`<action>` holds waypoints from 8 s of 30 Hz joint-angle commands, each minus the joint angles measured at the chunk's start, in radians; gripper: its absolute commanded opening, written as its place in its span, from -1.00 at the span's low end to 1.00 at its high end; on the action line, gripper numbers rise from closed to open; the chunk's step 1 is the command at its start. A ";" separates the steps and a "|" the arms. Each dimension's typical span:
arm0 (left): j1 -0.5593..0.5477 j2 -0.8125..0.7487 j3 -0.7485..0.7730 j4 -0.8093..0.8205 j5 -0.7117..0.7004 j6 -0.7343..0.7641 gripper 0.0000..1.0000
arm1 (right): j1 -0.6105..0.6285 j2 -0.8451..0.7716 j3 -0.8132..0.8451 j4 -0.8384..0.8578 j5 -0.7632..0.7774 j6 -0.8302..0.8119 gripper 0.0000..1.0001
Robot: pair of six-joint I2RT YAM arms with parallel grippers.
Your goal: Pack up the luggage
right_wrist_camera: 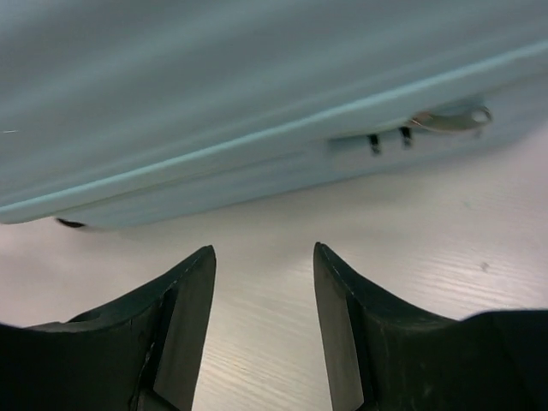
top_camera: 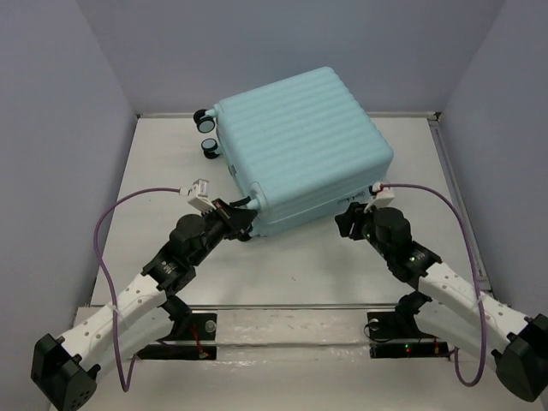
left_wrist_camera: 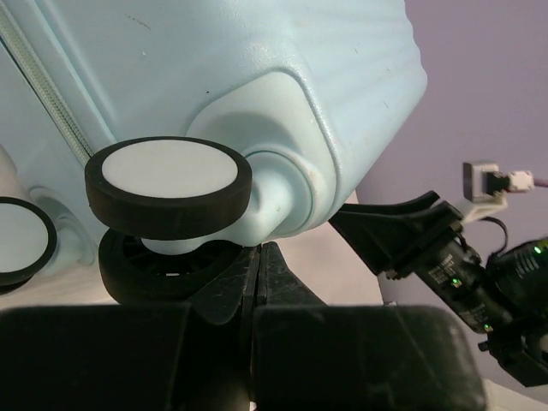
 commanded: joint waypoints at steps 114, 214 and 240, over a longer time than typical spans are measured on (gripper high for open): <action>0.069 0.122 0.278 -0.001 -0.158 0.269 -0.89 | -0.314 0.499 0.320 0.094 -0.089 -0.467 0.12; 0.493 0.486 0.613 -0.274 0.270 0.899 0.98 | 0.523 0.154 -0.255 0.602 0.089 0.263 -0.86; 0.456 0.856 0.842 -0.335 0.279 0.958 -0.89 | 0.485 0.182 -0.225 0.593 0.065 0.239 -0.86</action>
